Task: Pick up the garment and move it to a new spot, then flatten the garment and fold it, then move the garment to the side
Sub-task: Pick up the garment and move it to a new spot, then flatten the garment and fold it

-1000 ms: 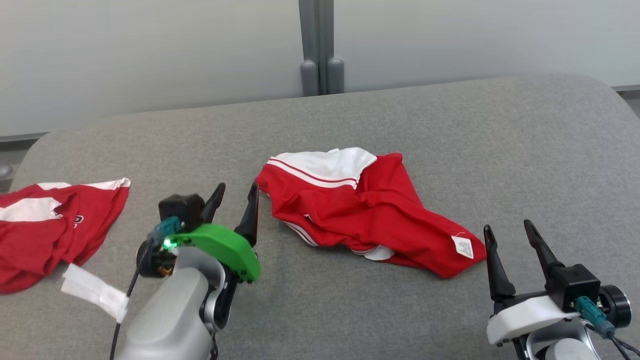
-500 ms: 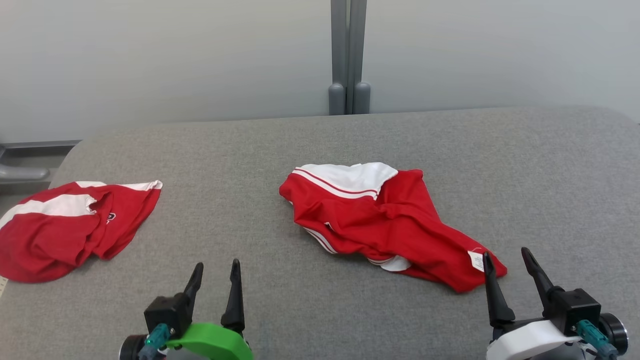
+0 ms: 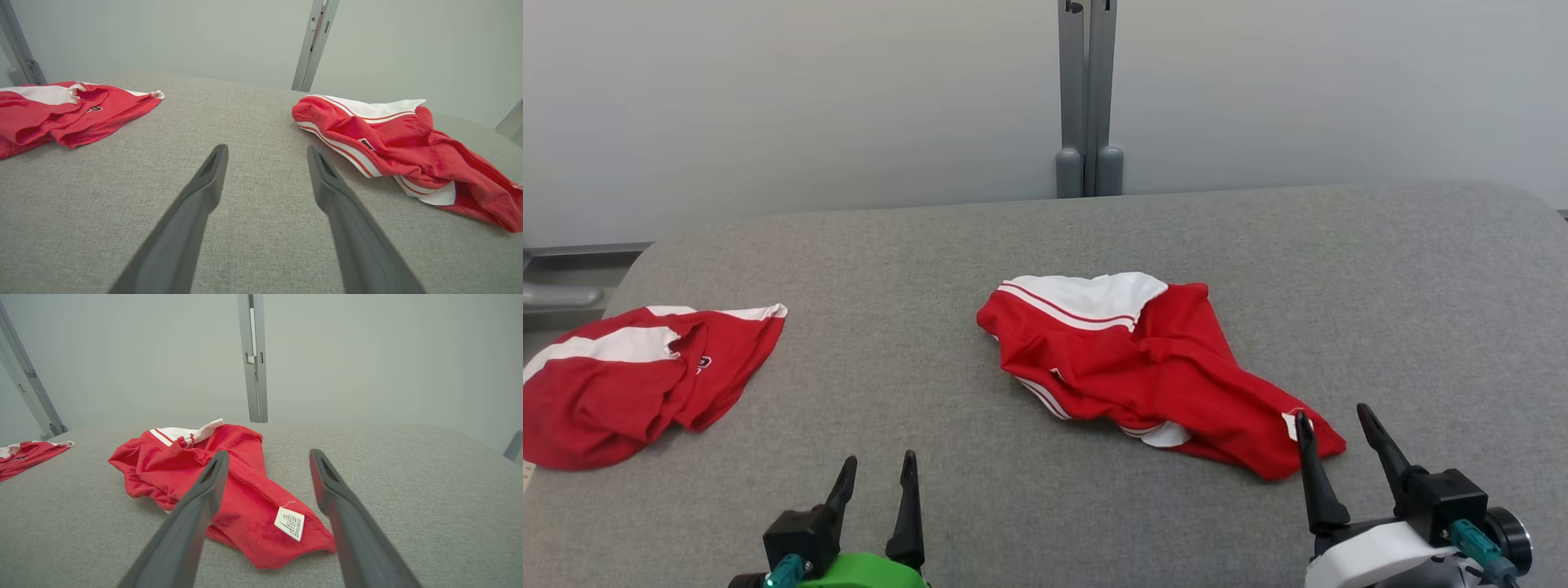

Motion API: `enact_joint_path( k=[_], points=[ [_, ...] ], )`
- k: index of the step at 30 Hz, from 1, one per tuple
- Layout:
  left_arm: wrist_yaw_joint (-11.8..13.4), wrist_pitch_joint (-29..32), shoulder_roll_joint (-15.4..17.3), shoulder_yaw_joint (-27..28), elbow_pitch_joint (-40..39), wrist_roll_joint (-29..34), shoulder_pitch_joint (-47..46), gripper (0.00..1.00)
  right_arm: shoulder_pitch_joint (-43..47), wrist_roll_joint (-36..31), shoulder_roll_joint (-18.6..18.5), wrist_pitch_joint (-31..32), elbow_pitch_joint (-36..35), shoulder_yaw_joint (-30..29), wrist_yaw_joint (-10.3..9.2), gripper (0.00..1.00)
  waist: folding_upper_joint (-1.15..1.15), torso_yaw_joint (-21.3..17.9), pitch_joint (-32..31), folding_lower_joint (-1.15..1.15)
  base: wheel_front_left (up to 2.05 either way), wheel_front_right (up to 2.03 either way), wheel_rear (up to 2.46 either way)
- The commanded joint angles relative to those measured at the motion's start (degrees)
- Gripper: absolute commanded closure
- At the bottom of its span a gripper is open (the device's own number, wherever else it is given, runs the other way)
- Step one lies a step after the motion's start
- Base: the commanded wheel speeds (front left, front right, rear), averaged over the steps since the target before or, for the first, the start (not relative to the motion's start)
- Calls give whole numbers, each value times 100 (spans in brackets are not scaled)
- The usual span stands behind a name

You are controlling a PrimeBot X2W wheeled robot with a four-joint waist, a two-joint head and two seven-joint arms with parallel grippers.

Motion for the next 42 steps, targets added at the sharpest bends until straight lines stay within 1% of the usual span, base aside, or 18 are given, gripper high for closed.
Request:
enact_joint_path(
  k=[1, 7, 11, 15, 17, 20, 26, 30, 33, 38, 42],
  points=[
    [-27, 1, -26, 51, 15, 38, 67, 0, -49, 2, -15, -18, 36, 14, -4, 0, 0, 2, 3, 0, 0, 0, 0],
    [-87, 2, -77, 145, 79, 145, 71, 0, -66, 40, -16, -18, 70, 9, -4, 0, 0, 3, 13, 0, 0, 0, 0],
    [-126, 2, -96, 195, 94, 207, 37, 0, -124, -71, -16, -18, 156, -5, -4, 0, 0, 45, 34, 0, 0, 0, 0],
    [-193, 1, -123, 187, 40, 287, -44, 0, -426, -33, -15, -19, 321, 36, -4, 0, 0, 176, 92, 0, 0, 0, 0],
    [-235, 2, -134, 165, 14, 307, -90, 0, -717, -65, -15, -17, 452, 60, -4, 0, 0, 282, 132, 0, 0, 0, 0],
    [-270, 1, -148, 138, -30, 379, -146, 0, -1274, 72, -16, 258, 793, 98, -4, 0, 0, 473, 224, 0, 0, 0, 0],
    [-313, 2, -163, 129, -21, 444, -202, 0, -2407, 197, -15, 981, 1462, -71, -4, 0, 0, 923, 468, 0, 0, 0, 0],
    [-339, 1, -191, 110, -13, 453, -293, 0, -3025, 247, -21, 1384, 1988, -302, -4, 0, 0, 1226, 736, 0, 0, 0, 0],
    [-367, 2, -216, 94, 11, 454, -328, 0, -3377, 159, -15, 1646, 2504, -592, -5, 0, 0, 1440, 892, 0, 0, 0, 0],
    [-385, 2, -243, 100, 45, 492, -395, 0, -3690, 171, -19, 1833, 3223, -773, -4, 0, 0, 1646, 1015, 0, 0, 0, 0],
    [-405, 2, -263, 79, 68, 533, -354, 0, -3821, 314, -19, 1734, 3645, -746, -4, 0, 0, 1700, 1033, 0, 0, 0, 0]
  ],
)
